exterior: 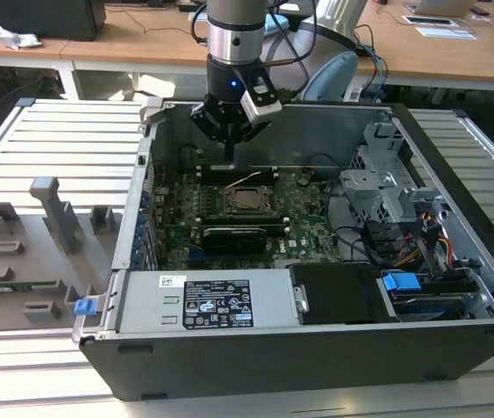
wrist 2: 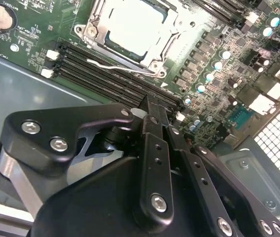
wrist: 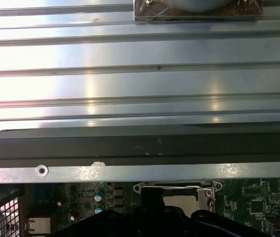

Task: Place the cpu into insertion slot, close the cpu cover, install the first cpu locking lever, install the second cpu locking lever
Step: 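Install the first cpu locking lever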

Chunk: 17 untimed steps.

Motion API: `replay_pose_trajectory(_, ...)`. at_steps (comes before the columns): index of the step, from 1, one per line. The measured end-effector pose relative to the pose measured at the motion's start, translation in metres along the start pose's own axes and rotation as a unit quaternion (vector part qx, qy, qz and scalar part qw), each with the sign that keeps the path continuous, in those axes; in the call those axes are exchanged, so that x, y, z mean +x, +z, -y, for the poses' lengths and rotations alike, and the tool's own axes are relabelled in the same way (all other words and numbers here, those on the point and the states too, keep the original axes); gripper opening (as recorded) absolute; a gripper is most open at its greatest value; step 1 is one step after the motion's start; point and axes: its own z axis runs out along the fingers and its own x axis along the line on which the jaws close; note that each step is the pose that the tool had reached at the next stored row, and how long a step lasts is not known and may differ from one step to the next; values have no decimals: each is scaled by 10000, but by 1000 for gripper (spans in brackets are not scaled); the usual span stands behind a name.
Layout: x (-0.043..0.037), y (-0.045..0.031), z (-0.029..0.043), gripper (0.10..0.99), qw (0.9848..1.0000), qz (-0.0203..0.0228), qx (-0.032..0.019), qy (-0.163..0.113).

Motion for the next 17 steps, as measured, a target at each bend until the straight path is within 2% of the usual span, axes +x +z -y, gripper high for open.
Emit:
replay_pose_trajectory(5, -2, 7, -1, 106, 10000, 1, 0, -1)
replay_pose_trajectory(9, -2, 54, 0, 106, 10000, 0, 1, -1)
replay_pose_trajectory(17, -2, 100, 0, 106, 10000, 0, 1, -1)
